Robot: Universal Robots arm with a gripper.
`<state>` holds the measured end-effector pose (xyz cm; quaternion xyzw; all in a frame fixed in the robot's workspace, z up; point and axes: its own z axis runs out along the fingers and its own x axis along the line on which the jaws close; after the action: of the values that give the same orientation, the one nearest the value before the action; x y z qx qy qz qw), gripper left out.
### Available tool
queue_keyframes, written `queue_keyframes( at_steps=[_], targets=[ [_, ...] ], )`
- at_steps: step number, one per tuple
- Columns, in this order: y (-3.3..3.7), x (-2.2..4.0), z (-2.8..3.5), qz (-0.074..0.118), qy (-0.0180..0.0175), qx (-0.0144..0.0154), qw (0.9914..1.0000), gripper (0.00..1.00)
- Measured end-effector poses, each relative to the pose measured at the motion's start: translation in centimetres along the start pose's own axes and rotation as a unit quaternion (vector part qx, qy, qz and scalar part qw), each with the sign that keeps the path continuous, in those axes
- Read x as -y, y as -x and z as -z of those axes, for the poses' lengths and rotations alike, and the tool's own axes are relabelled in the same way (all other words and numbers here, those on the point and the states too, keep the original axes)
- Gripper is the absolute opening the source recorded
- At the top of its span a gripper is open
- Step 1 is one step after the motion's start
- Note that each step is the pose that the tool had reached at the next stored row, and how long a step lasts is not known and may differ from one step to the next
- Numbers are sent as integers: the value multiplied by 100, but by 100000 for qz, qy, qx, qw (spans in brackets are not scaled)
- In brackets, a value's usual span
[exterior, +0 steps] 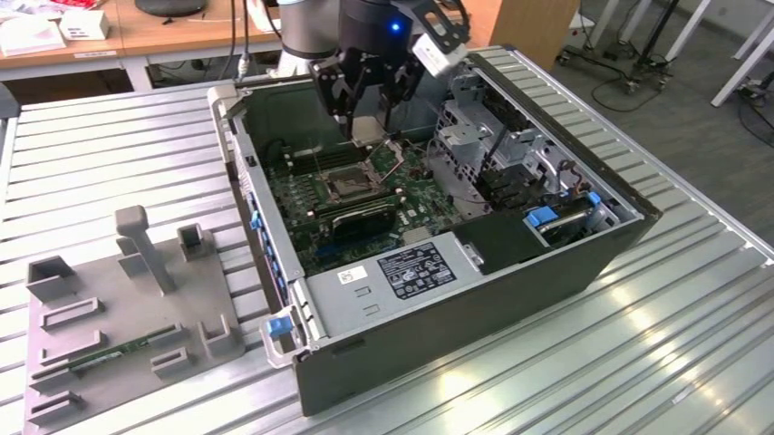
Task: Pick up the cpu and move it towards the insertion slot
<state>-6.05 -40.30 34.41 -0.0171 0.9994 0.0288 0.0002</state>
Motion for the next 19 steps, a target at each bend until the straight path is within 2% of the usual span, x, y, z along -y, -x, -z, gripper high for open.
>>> queue_keyframes(
  at_steps=[6, 19],
  targets=[
    [2, -46, -11, 3, 144, 7, 100000, 55],
    [2, -56, -29, 1, 175, 11, 100000, 55]
  ],
)
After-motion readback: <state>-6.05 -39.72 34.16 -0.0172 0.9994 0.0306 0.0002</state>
